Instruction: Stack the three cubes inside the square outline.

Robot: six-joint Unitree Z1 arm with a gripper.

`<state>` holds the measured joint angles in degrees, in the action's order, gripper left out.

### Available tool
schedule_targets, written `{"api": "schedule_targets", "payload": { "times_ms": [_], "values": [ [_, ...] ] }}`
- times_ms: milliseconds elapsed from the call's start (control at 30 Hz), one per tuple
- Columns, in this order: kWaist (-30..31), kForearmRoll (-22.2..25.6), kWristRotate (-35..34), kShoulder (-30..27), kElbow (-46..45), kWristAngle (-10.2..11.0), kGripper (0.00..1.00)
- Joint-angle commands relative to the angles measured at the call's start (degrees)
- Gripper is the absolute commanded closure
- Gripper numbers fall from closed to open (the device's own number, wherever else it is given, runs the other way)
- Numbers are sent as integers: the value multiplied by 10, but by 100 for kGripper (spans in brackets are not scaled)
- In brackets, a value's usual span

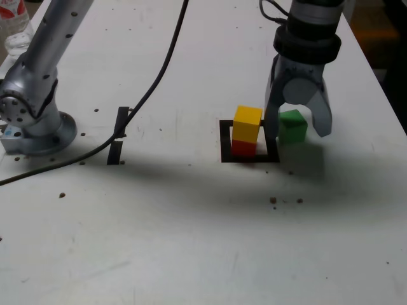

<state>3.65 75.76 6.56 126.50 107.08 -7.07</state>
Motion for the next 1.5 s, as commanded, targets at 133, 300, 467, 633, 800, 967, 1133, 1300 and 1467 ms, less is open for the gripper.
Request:
{"api": "schedule_targets", "payload": {
  "times_ms": [133,300,467,633,800,967,1133,1300,1467],
  "values": [
    [0,-1,-12,3,2,9,33],
    [0,-6,-18,14,9,9,33],
    [0,-12,-32,26,11,9,33],
    [-2,-14,-37,37,19,9,33],
    [-5,-22,-40,54,24,9,33],
    [-7,-34,-42,61,25,9,38],
    [-9,-43,-43,63,27,9,61],
    [-9,-51,-42,60,30,14,80],
    [-3,-38,-41,50,33,24,82]
  ]
}}
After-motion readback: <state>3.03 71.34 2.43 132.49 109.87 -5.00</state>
